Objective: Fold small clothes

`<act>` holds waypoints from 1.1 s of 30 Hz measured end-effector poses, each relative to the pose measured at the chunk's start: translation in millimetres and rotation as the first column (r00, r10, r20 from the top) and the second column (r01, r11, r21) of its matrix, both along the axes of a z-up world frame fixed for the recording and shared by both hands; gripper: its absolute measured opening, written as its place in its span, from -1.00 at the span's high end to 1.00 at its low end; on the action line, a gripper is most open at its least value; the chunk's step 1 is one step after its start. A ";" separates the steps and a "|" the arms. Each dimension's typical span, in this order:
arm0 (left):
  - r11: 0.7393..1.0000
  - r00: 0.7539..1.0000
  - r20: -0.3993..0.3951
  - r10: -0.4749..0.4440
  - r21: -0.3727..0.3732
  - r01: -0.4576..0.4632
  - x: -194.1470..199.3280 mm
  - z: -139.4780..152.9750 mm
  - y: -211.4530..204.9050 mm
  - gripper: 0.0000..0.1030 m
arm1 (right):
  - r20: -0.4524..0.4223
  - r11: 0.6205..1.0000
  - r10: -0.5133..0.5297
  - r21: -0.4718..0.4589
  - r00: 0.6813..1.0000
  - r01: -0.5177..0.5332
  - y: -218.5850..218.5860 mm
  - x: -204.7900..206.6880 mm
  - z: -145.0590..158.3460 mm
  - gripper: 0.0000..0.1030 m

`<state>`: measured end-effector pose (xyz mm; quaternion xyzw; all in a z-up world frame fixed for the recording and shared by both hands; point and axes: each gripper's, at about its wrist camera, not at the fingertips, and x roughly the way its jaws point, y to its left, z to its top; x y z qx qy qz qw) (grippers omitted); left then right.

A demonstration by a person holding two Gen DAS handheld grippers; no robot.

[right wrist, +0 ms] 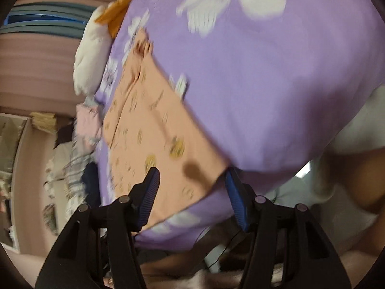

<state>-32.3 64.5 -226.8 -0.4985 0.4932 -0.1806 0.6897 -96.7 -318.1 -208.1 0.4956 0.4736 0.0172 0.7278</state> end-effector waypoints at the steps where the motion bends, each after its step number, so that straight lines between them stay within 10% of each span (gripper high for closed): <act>1: 1.000 1.000 0.016 -0.008 0.009 0.007 2.8 1.7 -5.3 -0.07 | 0.012 0.999 0.016 0.035 1.000 -0.016 5.1 2.9 -3.2 -0.10; 13: 0.994 0.993 0.115 -0.029 0.112 0.016 19.6 7.9 -26.4 -0.06 | 0.122 0.997 0.053 0.056 0.991 -0.060 31.0 31.2 -6.8 -0.08; 16: 0.987 0.996 0.094 0.002 0.157 -0.017 22.2 4.3 -26.8 0.22 | 0.137 0.997 0.079 -0.032 0.987 -0.075 37.8 36.9 -2.1 0.10; 21: 0.957 0.994 0.096 0.047 0.280 -0.072 24.5 -0.5 -29.8 0.79 | 0.145 0.979 0.099 -0.189 0.984 -0.071 46.7 49.4 -12.6 0.96; 25: 0.919 0.991 0.131 0.022 0.387 -0.071 23.8 7.5 -39.4 0.80 | 0.181 0.993 0.061 -0.113 0.982 -0.040 34.8 48.9 -25.8 0.98; 33: 0.899 0.986 0.167 0.008 0.431 -0.080 25.7 6.7 -45.0 0.81 | 0.214 0.958 0.124 -0.279 0.969 -0.061 47.1 46.7 -17.3 0.98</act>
